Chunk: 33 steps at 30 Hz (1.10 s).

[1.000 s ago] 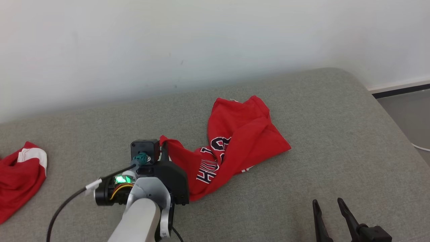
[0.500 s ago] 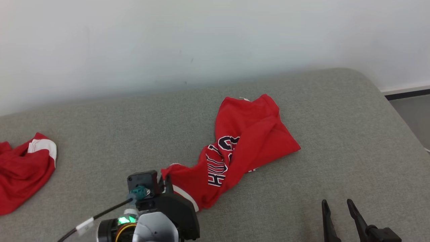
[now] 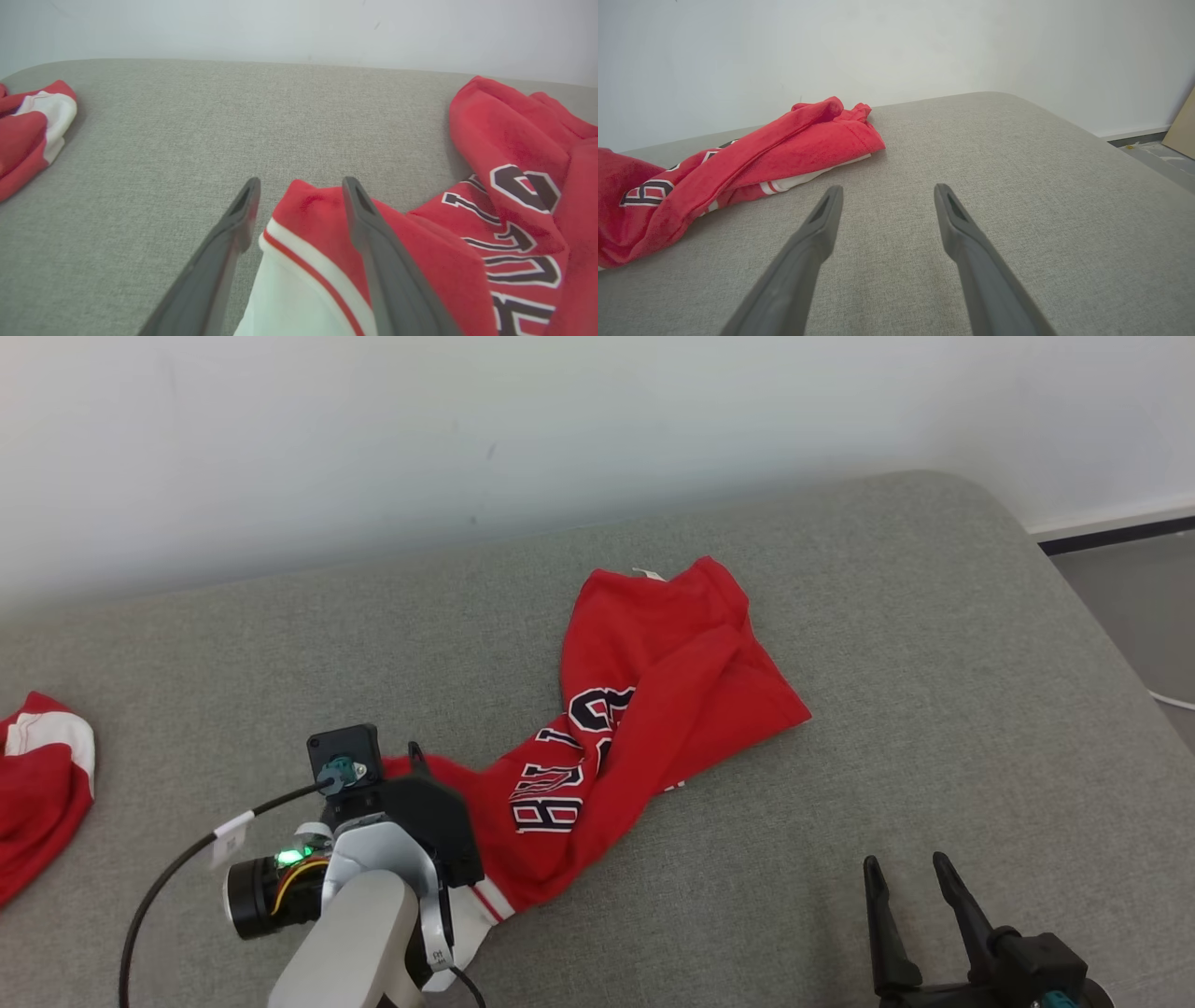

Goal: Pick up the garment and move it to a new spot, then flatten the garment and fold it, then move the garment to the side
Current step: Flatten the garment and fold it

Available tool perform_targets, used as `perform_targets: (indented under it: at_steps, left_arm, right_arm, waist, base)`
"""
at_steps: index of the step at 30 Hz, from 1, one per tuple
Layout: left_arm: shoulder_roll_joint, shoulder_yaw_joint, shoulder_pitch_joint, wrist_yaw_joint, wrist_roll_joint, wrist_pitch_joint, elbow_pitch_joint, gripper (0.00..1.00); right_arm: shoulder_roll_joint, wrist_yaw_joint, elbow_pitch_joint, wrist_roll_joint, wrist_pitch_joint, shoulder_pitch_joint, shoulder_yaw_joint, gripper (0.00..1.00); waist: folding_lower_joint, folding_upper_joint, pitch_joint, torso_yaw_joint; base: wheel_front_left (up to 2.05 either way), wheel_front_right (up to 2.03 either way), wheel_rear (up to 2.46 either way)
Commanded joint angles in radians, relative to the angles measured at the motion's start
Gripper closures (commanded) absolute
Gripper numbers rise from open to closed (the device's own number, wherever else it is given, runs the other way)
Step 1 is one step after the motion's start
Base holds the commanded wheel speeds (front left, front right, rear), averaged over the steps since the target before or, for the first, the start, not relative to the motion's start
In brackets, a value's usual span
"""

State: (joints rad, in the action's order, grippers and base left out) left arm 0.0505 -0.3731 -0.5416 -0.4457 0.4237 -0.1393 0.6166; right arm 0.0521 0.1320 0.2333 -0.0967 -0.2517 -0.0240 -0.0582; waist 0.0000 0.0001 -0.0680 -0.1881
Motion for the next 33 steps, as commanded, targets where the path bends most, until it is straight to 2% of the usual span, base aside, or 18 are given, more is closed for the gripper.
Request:
perform_targets:
  at_steps: [1, 4, 8, 12, 14, 20, 23, 27, 29, 33]
  left_arm:
    - [0.000, 0.006, -0.023, 0.024, 0.014, 0.050, 0.051, 0.00]
    - [0.001, 0.008, -0.045, 0.049, 0.023, 0.100, 0.102, 0.00]
    - [0.015, -0.005, -0.061, 0.104, 0.021, 0.165, 0.174, 0.00]
    - [0.040, -0.021, -0.048, 0.167, 0.006, 0.263, 0.169, 0.00]
    - [0.072, -0.032, -0.007, 0.212, -0.003, 0.331, 0.140, 0.00]
    - [0.117, -0.017, 0.143, 0.272, 0.008, 0.400, -0.026, 0.00]
    - [0.132, 0.029, 0.245, 0.290, 0.000, 0.406, -0.171, 0.00]
    - [0.128, 0.111, 0.411, 0.278, -0.047, 0.405, -0.322, 0.00]
    - [0.127, 0.119, 0.471, 0.292, -0.070, 0.405, -0.336, 0.00]
    - [0.137, 0.104, 0.505, 0.330, -0.115, 0.405, -0.280, 0.00]
  right_arm:
    - [-0.003, -0.003, 0.001, -0.001, -0.006, 0.010, -0.002, 0.00]
    - [-0.003, -0.003, 0.001, -0.002, -0.006, 0.010, -0.012, 0.00]
    - [-0.003, -0.003, 0.002, -0.005, -0.008, 0.002, -0.014, 0.00]
    - [-0.003, -0.003, 0.004, -0.011, -0.009, -0.010, -0.011, 0.00]
    - [-0.003, -0.003, 0.005, -0.013, -0.010, -0.016, -0.010, 0.00]
    - [-0.003, -0.003, 0.005, -0.012, -0.007, -0.035, -0.010, 0.00]
    - [-0.003, -0.003, 0.001, -0.010, -0.003, -0.040, -0.009, 0.00]
    - [-0.003, -0.003, 0.003, -0.009, -0.003, -0.047, -0.009, 0.00]
    - [-0.003, -0.003, 0.005, -0.009, -0.002, -0.050, -0.008, 0.00]
    - [-0.003, -0.003, 0.007, -0.005, 0.002, -0.053, -0.004, 0.00]
  waist:
    - [0.0000, -0.0001, -0.010, -0.006]
    - [0.0000, -0.0001, -0.010, 0.003]
    - [0.0000, -0.0001, 0.003, 0.036]
    - [0.0000, -0.0001, 0.023, 0.068]
    - [0.0000, -0.0001, 0.040, 0.086]
    - [0.0000, -0.0001, 0.072, 0.102]
    - [0.0000, -0.0001, 0.080, 0.103]
    - [0.0000, -0.0001, 0.089, 0.102]
    - [0.0000, -0.0001, 0.094, 0.103]
    - [0.0000, -0.0001, 0.102, 0.102]
  base:
    - [0.00, 0.00, 0.00]
    - [0.00, 0.00, 0.00]
    - [0.00, 0.00, 0.00]
    - [0.00, 0.00, 0.00]
    - [0.00, 0.00, 0.00]
    - [0.00, 0.00, 0.00]
    - [0.00, 0.00, 0.00]
    - [0.00, 0.00, 0.00]
    - [0.00, 0.00, 0.00]
    - [0.00, 0.00, 0.00]
